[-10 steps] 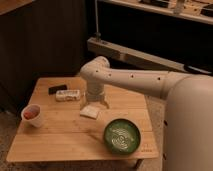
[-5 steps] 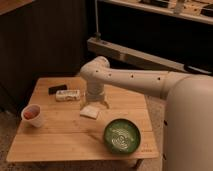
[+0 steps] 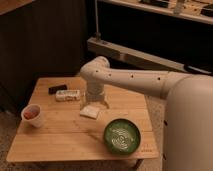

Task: Place the white sponge in the ceramic bowl

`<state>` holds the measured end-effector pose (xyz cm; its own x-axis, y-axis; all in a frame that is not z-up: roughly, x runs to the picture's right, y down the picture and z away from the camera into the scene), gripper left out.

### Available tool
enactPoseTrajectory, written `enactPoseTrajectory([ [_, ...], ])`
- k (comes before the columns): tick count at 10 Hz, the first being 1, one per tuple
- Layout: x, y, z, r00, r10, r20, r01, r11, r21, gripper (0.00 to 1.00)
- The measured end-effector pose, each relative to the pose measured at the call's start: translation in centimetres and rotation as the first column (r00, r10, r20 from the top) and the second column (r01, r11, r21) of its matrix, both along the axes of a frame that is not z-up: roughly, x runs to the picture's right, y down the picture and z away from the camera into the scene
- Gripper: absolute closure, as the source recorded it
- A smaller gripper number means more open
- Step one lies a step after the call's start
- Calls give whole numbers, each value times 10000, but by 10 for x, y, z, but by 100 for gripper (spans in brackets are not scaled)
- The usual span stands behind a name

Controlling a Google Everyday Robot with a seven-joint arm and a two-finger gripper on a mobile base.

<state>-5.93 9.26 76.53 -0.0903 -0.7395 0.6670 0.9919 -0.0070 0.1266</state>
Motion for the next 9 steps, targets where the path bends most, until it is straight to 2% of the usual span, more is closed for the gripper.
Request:
enactPoseTrajectory([
  [3, 0, 0, 0, 10000, 0, 1, 0, 10000, 0, 20],
  [6, 1, 9, 12, 9999, 69, -132, -69, 10000, 54, 20],
  [9, 2, 11, 16, 9998, 80, -166, -79, 9999, 82, 20],
])
